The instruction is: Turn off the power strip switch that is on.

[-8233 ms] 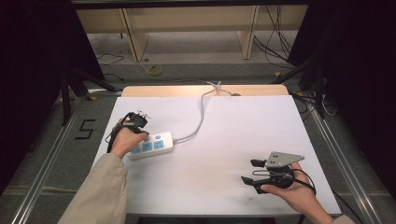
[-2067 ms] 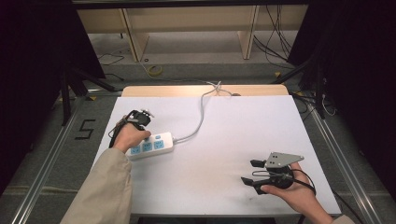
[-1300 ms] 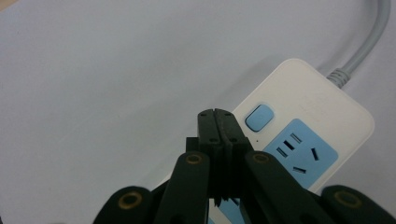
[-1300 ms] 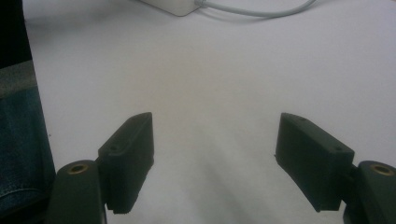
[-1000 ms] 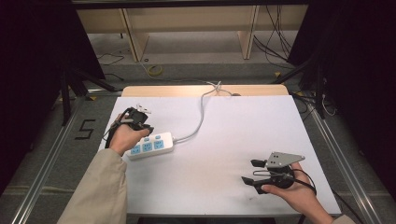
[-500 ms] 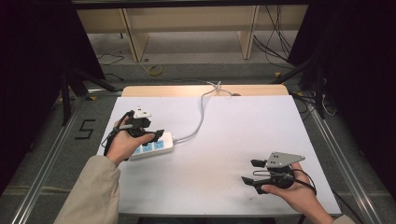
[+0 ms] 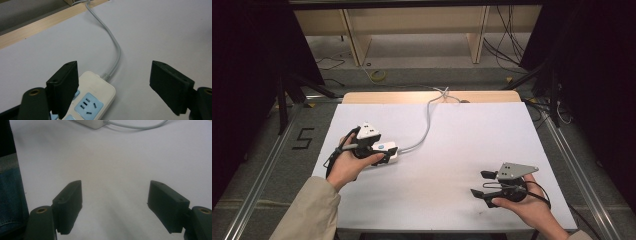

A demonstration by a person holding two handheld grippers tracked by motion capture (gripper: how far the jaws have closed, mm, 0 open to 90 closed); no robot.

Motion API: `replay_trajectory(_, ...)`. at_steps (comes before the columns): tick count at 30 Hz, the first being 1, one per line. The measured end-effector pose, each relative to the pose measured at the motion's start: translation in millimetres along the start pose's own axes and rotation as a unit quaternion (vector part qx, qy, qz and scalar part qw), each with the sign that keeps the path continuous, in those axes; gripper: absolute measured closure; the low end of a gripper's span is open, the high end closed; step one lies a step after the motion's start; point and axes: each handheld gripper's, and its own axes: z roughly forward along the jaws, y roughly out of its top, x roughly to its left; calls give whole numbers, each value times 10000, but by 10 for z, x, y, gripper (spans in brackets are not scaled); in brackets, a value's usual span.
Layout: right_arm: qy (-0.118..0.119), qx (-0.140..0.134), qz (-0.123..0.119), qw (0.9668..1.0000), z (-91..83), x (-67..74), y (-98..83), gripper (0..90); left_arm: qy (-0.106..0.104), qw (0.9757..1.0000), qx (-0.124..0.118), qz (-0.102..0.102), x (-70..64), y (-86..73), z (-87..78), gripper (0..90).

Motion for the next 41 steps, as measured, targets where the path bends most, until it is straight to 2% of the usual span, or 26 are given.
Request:
replay_trajectory(9, -5, 12, 1, 10000, 1, 0, 1, 283, -107, 9998, -70, 181, -154, -179, -75, 219)
replay_trajectory(21, -18, -3, 23, 10000, 1, 1, -2, 282, -76, 9994, -32, 323, -257, -402, -139, 217)
replay_trajectory(25, -14, 5, 13, 10000, -1, 0, -4, 282, -47, 9991, 55, 417, -279, -487, -162, 216)
replay_trajectory(34, -16, 18, 2, 10000, -1, 3, -3, 282, -12, 9995, 133, 303, -283, -651, -235, 203)
replay_trajectory(38, -22, 4, 3, 10000, -3, -3, -6, 282, -100, 9992, 174, 333, -344, -674, -233, 190)
replay_trajectory(41, -37, 5, 24, 10000, -6, -10, -10, 282, -266, 9988, 164, 378, -441, -639, -204, 185)
